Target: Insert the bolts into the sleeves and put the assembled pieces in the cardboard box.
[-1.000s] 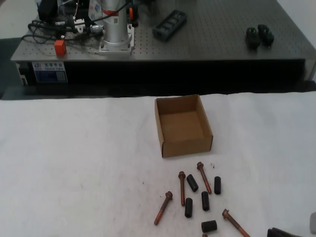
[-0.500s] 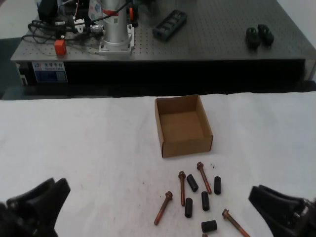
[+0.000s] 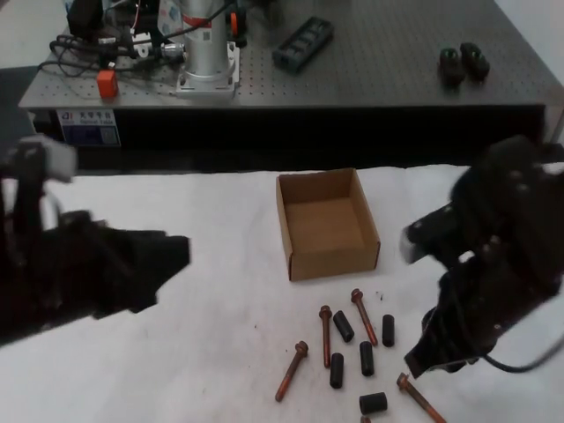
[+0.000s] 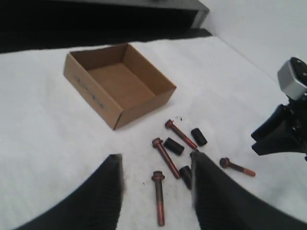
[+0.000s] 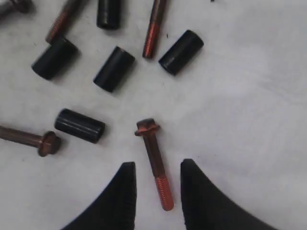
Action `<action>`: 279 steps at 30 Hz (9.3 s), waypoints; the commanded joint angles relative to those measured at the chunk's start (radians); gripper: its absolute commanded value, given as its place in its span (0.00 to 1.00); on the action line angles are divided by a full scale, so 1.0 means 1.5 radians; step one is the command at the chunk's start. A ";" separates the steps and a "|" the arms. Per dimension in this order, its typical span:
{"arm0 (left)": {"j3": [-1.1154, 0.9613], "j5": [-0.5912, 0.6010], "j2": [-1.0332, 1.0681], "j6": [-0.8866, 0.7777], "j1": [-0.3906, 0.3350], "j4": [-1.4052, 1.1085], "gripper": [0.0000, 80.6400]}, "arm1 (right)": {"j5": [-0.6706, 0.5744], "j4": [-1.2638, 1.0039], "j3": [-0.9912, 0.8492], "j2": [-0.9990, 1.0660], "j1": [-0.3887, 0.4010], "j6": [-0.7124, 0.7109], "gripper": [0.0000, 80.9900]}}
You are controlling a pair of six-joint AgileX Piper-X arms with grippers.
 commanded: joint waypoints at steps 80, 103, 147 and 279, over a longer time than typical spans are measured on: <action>-0.647 -0.235 0.711 -0.113 -0.365 0.477 0.39 | 0.033 -0.050 0.176 -0.329 -0.059 0.177 0.05; -0.490 -0.256 0.487 -0.015 -0.362 0.286 0.01 | -0.196 -0.280 0.176 -0.344 -0.050 0.267 0.05; -0.073 -0.127 0.096 -0.052 -0.357 -0.222 0.01 | -0.297 -0.579 0.176 -0.355 0.085 0.391 0.05; -0.562 -0.249 0.615 0.042 -0.276 0.425 0.42 | 0.015 -0.137 0.125 -0.195 -0.142 0.210 0.05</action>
